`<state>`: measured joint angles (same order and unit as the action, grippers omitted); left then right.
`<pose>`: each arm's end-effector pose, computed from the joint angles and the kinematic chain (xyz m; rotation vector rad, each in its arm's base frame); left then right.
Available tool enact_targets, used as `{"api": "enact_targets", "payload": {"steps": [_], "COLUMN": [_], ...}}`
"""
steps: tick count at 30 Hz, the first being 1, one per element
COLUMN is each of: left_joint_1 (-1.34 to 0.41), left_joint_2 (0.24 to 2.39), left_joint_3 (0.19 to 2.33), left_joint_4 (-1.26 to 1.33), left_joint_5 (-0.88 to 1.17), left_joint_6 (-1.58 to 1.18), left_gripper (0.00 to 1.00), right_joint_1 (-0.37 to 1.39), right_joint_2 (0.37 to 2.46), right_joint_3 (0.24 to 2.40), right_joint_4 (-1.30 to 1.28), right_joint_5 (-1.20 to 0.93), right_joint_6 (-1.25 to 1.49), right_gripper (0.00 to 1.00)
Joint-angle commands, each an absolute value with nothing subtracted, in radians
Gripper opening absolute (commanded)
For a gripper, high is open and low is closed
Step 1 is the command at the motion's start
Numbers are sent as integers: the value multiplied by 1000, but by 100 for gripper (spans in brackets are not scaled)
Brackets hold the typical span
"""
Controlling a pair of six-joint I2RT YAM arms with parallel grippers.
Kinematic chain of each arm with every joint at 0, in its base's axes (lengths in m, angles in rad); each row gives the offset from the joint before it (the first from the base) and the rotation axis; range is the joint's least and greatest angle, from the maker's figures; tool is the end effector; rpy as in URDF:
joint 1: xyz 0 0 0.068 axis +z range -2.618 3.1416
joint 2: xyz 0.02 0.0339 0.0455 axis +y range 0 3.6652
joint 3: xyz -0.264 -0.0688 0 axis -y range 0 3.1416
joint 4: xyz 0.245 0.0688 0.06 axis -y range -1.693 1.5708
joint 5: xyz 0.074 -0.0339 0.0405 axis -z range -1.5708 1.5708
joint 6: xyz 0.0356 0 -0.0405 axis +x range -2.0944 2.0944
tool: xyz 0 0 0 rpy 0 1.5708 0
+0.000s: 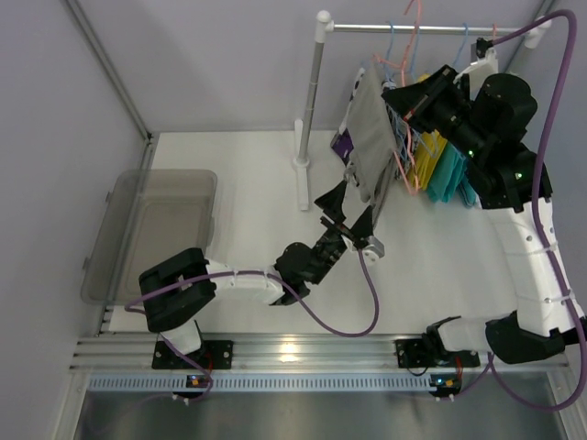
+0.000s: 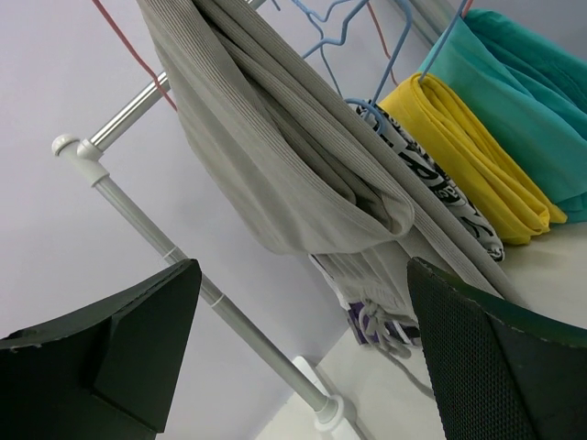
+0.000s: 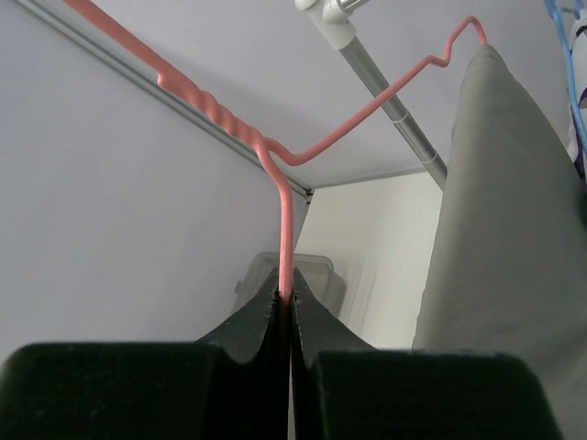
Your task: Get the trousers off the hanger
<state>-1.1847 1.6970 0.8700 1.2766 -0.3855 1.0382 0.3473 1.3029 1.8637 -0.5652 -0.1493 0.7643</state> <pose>0.1478 -0.3281 0.2822 0.8378 0.7975 0.0862 0.2191 0.0849 0.5487 0.2225 1.6485 0.9768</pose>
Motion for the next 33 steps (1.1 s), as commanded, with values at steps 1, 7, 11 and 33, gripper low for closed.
{"api": "enact_targets", "payload": {"steps": [1, 7, 11, 33], "left_joint_1": [-1196, -1206, -1207, -1193], "left_joint_2": [1684, 1686, 1697, 1695], "left_joint_3": [899, 888, 908, 1008], "left_joint_4": [1694, 1681, 1677, 1692], "left_joint_5": [-448, -456, -456, -499], "left_joint_6": [996, 983, 988, 1038], "left_gripper": [99, 99, 98, 73], "right_joint_1": [382, 399, 416, 457], "right_joint_2": [1296, 1310, 1308, 1296], "right_joint_3": [1954, 1976, 1973, 1928], "right_joint_4": [-466, -457, -459, -468], "right_joint_5": [-103, -101, -100, -83], "right_joint_6": [778, 772, 769, 732], "right_gripper": [0, 0, 0, 0]}}
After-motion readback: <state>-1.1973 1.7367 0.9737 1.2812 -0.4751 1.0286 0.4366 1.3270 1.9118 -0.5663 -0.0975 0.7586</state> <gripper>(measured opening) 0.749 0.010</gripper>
